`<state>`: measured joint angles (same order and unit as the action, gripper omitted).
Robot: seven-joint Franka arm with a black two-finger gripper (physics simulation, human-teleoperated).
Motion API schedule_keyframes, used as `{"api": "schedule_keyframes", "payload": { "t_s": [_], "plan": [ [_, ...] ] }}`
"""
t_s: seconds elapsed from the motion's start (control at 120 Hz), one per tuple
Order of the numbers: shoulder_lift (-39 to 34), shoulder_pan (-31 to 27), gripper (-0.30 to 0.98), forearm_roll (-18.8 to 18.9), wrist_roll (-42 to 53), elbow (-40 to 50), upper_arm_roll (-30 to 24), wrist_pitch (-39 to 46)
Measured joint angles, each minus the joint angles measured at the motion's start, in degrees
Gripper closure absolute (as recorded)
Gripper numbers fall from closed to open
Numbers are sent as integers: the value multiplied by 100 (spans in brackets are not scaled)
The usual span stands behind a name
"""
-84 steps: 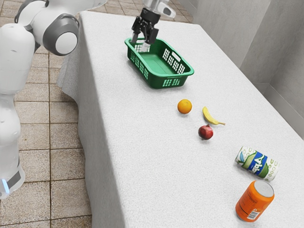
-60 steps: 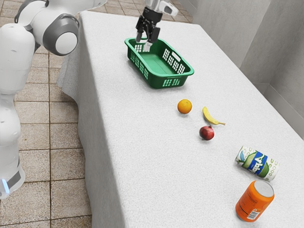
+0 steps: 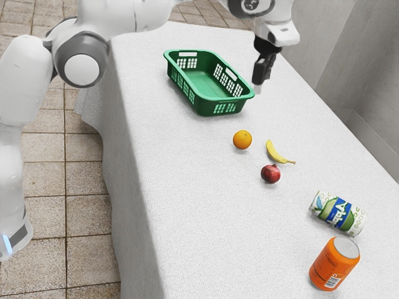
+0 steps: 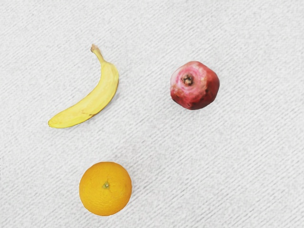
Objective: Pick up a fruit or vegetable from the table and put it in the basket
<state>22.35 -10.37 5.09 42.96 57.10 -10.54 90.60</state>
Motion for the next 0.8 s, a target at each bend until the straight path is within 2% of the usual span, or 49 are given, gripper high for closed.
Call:
{"api": "schedule_keyframes", "payload": {
  "t_s": [0.142,0.4,0.8],
  "plan": [
    [624,-30,0,402,710,37,-82,971],
    [1699,-103,6,597,1646,40,-88,2480],
    [2234,-36,8,642,2471,49,-88,3260]
  ]
}}
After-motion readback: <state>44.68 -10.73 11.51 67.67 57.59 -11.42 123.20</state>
